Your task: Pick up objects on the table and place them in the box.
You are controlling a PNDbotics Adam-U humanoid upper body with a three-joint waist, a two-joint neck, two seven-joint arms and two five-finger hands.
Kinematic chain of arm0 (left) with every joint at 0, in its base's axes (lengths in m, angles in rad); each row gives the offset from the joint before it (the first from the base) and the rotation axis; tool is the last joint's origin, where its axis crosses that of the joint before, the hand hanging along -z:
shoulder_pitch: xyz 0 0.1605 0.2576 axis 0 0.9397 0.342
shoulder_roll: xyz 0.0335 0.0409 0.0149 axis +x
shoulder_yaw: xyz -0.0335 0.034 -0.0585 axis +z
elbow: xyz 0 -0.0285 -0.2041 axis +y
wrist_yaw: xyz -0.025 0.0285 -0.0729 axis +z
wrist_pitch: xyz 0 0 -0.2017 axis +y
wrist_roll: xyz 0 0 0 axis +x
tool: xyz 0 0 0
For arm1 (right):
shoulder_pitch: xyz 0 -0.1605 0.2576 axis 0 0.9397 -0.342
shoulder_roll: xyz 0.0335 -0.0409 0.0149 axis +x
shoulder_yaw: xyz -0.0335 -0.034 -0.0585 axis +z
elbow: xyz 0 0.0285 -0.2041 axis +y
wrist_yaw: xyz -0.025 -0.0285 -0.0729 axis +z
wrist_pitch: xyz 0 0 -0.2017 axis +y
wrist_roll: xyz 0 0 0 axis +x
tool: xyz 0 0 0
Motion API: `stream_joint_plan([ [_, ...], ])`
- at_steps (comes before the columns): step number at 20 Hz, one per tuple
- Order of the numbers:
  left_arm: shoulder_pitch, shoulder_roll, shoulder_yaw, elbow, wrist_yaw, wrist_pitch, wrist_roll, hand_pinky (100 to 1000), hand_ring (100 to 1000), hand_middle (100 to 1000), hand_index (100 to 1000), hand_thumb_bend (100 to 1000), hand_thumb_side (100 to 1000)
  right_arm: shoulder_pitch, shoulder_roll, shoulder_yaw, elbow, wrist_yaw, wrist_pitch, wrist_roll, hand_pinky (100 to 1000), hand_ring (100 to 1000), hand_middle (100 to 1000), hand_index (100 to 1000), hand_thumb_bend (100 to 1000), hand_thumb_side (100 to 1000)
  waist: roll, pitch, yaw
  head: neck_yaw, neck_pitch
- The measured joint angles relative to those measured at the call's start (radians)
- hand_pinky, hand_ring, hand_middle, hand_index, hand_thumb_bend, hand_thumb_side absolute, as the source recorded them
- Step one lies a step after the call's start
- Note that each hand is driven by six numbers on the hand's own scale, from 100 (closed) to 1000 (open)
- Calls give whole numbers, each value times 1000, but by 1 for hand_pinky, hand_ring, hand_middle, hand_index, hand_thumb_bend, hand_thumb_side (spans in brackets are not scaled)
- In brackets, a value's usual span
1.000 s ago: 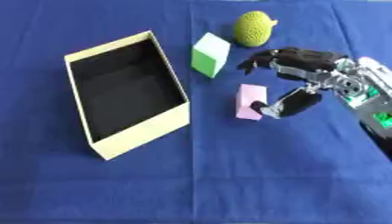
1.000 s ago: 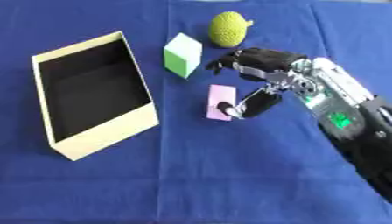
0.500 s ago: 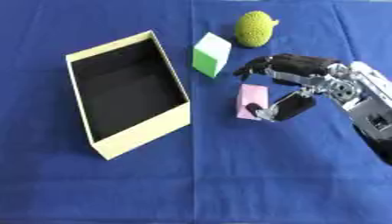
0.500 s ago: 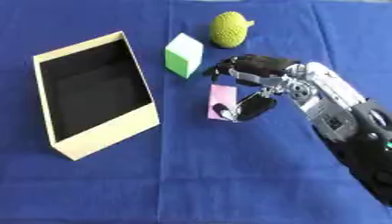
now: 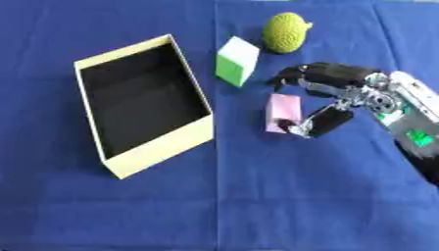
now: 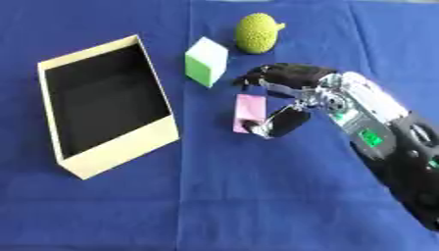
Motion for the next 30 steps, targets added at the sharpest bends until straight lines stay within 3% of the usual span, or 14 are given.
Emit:
stream_joint_plan([
  [2,0,-1,0,0,0,0,0,711,849,775,810,189,652,0,4,1,9,7,-6,3,924,974,748,955,245,447,0,0,0,0,0],
  [9,0,-4,0,0,3,0,-1,711,849,776,809,187,654,0,16,1,18,-3,-10,9,912,944,498,801,172,469,1,0,0,0,0],
  [14,0,-4,0,0,3,1,-1,711,850,776,809,186,655,1,16,1,11,-43,13,-2,904,925,441,738,100,440,1,0,-1,0,0],
  [19,0,-4,0,0,3,3,-4,711,850,777,809,185,656,1,16,0,8,-69,37,-16,897,906,409,705,100,362,1,0,-2,0,0],
  [25,0,-4,0,0,3,4,-6,710,848,776,809,183,658,8,16,-10,-10,-100,51,-21,882,860,368,669,100,180,0,0,-2,0,0],
  [26,0,-4,0,0,3,4,-6,711,848,776,809,183,657,8,16,-14,-17,-109,55,-21,880,849,361,664,100,118,0,0,-2,0,0],
  [30,0,-4,0,0,3,4,-6,711,846,775,808,186,655,-5,15,-26,-69,-158,70,-15,871,826,347,654,100,100,0,0,-3,0,1],
])
